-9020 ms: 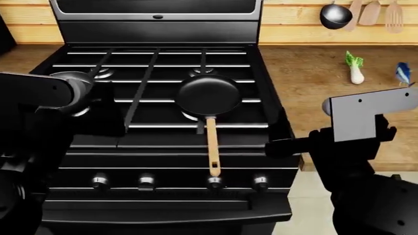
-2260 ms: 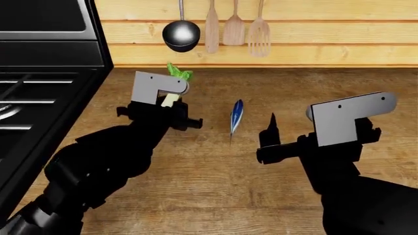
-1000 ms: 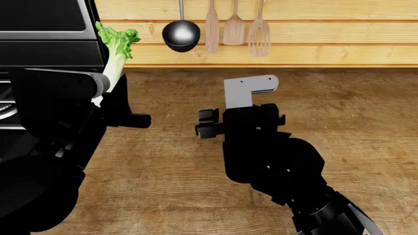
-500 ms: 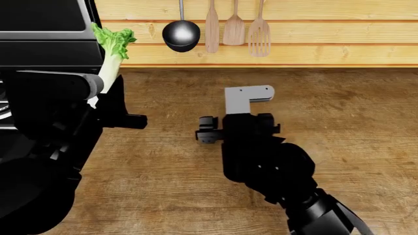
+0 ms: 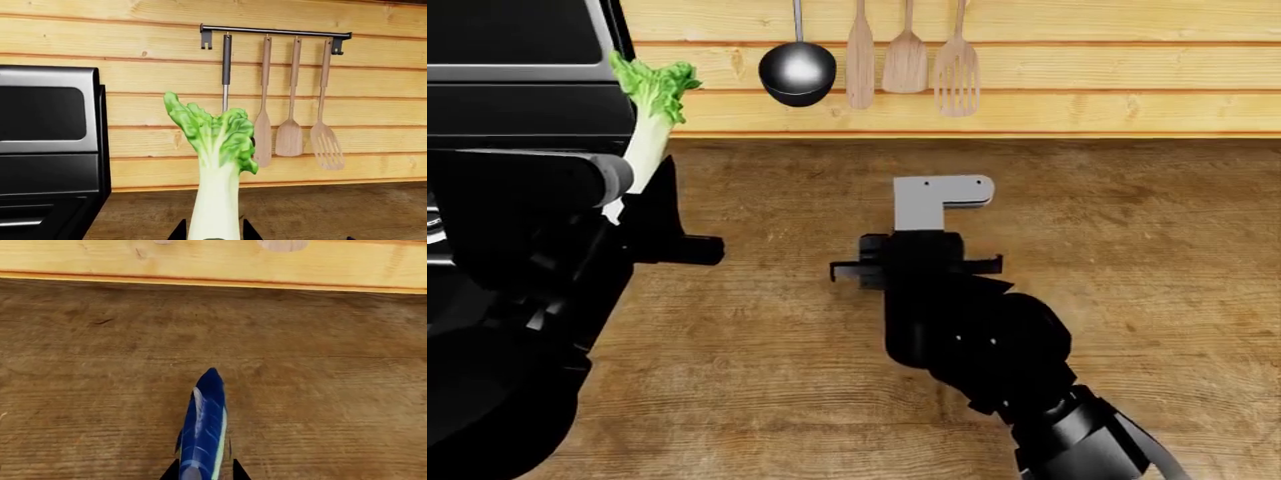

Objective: Place both pans onto different burners. Then place the celery and the fish on different pans.

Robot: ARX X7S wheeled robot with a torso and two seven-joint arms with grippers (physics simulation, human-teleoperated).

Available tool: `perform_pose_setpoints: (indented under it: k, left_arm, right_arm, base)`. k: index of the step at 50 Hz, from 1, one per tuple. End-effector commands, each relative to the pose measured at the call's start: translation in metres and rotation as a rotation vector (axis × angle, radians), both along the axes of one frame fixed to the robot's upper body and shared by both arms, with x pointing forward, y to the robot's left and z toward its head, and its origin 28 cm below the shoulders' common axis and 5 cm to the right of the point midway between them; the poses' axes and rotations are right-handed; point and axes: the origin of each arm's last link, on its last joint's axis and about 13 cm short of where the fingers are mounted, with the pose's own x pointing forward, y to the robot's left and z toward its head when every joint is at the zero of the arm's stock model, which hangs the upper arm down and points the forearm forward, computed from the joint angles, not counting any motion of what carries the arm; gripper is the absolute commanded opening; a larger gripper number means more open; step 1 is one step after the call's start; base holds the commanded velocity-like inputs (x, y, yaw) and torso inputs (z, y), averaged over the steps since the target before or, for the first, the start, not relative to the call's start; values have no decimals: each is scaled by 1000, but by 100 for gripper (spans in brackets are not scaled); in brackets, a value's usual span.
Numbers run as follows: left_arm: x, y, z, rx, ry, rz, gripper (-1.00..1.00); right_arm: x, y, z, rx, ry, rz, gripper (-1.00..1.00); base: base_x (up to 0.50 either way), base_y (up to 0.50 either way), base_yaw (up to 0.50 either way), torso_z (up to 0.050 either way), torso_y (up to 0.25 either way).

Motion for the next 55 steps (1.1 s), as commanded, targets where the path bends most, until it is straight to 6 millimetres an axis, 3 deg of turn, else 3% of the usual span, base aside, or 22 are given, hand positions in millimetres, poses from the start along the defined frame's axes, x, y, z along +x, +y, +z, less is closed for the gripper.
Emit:
perform_pose_setpoints:
  k: [1,18,31,40,47,55]
  left_arm:
    - [0,1,0,6,-12,-54,-100]
    - [-1,3,-4,19,-5,-22,-100]
    - [-2,5,-10,-6,4,-4,-100]
    - [-3,4,-14,-15,7,-8,-100]
    - [-9,6,-9,-20,-12,4,-100]
    - [-12,8,-19,-28,-13,9,-100]
  right_arm:
    - [-14,-10,-2,-6,23,35,-100]
    - [-73,-60,30,-138,-204,60,-100]
    - [-123,-88,12,-234,-283,17,-100]
    - [-139,-94,12,-243,-314,1,-100]
    - [-143,-95,18,-249,-338,-4,-100]
    - [-143,-94,19,-259,-337,-2,-100]
  base:
    - [0,0,0,0,0]
    - [0,0,0,0,0]
    - [0,0,0,0,44]
    - [0,0,0,-3,236]
    - [0,0,0,0,0]
    - [-334,18,0,0,0]
